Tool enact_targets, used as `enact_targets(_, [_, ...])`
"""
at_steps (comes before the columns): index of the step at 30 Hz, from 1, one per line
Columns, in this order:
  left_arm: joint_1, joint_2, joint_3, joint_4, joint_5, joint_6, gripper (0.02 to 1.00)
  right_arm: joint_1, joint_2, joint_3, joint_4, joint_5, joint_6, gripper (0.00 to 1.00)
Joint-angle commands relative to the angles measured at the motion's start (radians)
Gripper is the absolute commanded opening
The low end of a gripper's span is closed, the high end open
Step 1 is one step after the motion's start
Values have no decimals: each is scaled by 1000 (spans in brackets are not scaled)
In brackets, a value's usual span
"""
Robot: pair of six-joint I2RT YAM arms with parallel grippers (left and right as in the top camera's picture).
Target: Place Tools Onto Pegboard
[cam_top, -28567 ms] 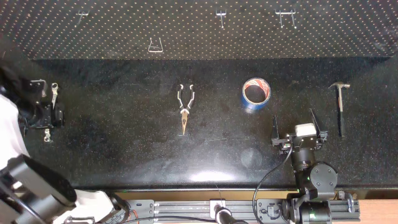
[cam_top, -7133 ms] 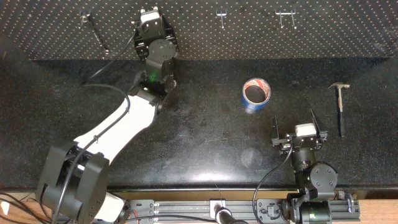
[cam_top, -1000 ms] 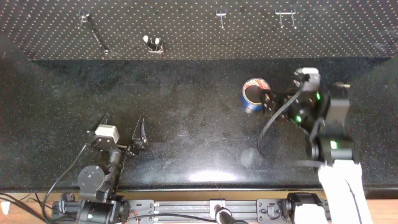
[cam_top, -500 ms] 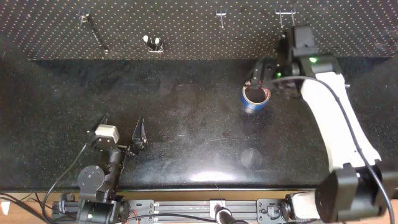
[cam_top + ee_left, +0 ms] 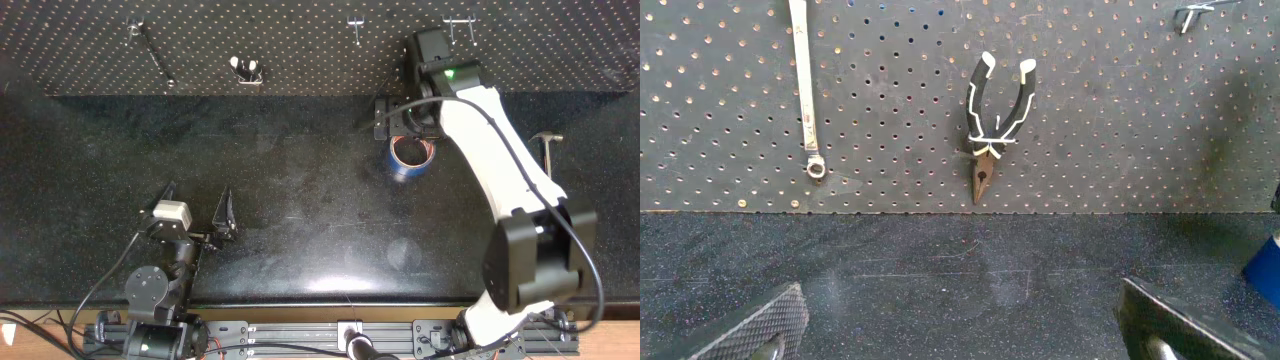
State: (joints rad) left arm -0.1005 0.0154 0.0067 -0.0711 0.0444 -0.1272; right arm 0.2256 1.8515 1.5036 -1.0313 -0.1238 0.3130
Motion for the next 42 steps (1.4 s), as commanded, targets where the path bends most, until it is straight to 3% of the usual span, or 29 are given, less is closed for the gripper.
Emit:
enact_targets(1, [2, -12, -1, -8, -11, 13, 993, 19, 104, 147, -92, 47, 86, 965])
enact_targets(15, [2, -12, -1, -8, -11, 13, 993, 48, 182, 185, -157, 58, 279, 963])
enact_targets(42, [2, -12, -1, -8, -11, 13, 993, 49, 352, 185, -108, 87, 297, 956])
